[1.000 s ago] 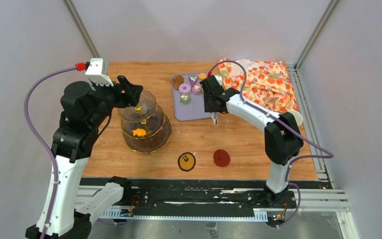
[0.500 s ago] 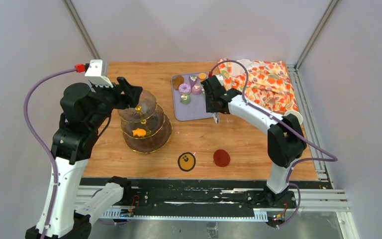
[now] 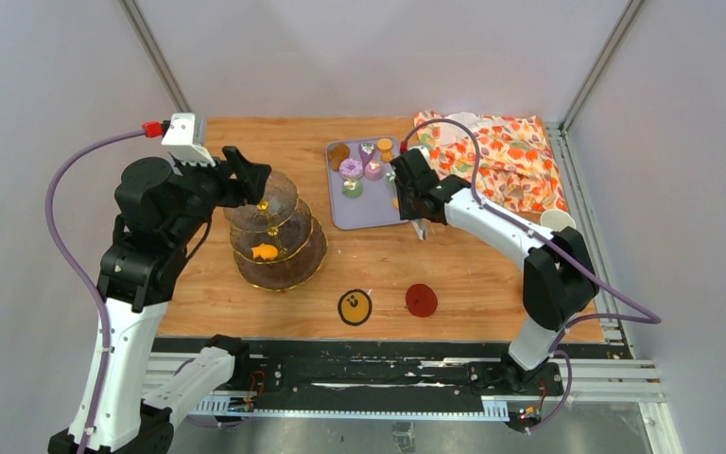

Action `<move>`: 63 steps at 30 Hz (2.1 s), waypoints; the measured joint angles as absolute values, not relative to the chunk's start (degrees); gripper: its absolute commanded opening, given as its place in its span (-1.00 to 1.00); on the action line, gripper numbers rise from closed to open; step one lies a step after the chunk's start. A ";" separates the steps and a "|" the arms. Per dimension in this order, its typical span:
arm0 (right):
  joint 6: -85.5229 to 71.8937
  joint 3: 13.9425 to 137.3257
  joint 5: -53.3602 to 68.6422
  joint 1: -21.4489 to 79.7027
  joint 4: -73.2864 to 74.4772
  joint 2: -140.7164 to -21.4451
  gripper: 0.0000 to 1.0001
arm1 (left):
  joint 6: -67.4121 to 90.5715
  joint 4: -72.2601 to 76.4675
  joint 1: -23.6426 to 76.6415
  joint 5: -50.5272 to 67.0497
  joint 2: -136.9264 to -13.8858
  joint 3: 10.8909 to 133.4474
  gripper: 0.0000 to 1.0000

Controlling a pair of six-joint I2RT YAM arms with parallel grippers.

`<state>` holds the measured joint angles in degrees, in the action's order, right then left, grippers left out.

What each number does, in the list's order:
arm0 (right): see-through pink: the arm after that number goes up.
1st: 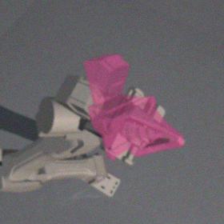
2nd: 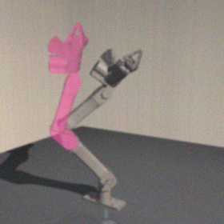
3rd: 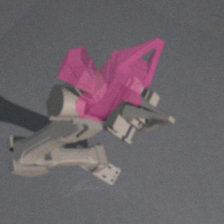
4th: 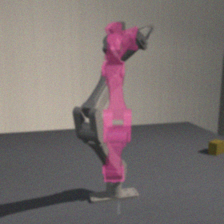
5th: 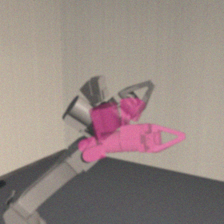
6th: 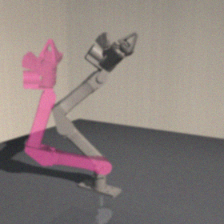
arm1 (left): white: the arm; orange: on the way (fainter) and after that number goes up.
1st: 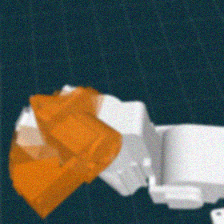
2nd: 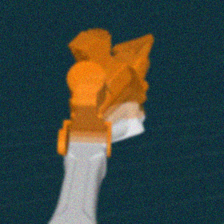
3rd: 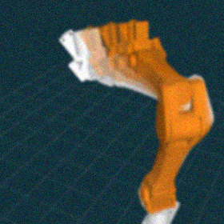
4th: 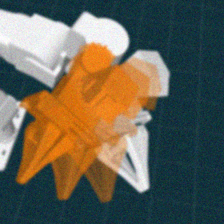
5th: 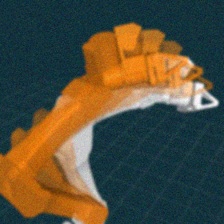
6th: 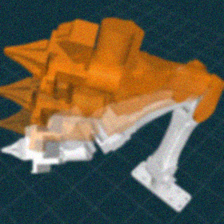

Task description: Serve the afternoon tea

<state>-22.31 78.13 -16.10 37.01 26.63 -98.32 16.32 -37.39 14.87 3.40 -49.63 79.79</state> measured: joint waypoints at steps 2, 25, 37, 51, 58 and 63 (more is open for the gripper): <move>-21.26 77.28 -15.94 37.01 26.74 -97.30 -0.99 | 16.29 -37.39 14.87 3.40 -49.63 79.79 0.47; -5.91 76.36 8.08 41.58 34.54 -70.98 -0.98 | 17.72 -37.30 14.87 2.00 -50.50 80.07 0.47; -5.85 80.82 13.58 49.91 35.03 -80.38 -0.99 | 18.02 -37.32 14.87 0.78 -49.60 80.07 0.47; -6.24 89.49 15.64 50.59 34.17 -91.77 -0.99 | 17.67 -37.34 14.87 0.03 -49.32 80.07 0.47; -7.29 91.18 17.08 50.72 33.89 -95.29 -0.33 | 17.39 -37.36 14.87 -0.27 -49.32 80.07 0.47; -8.12 91.18 17.72 50.74 32.84 -95.35 -0.15 | 17.39 -37.36 14.87 -0.25 -49.32 80.07 0.47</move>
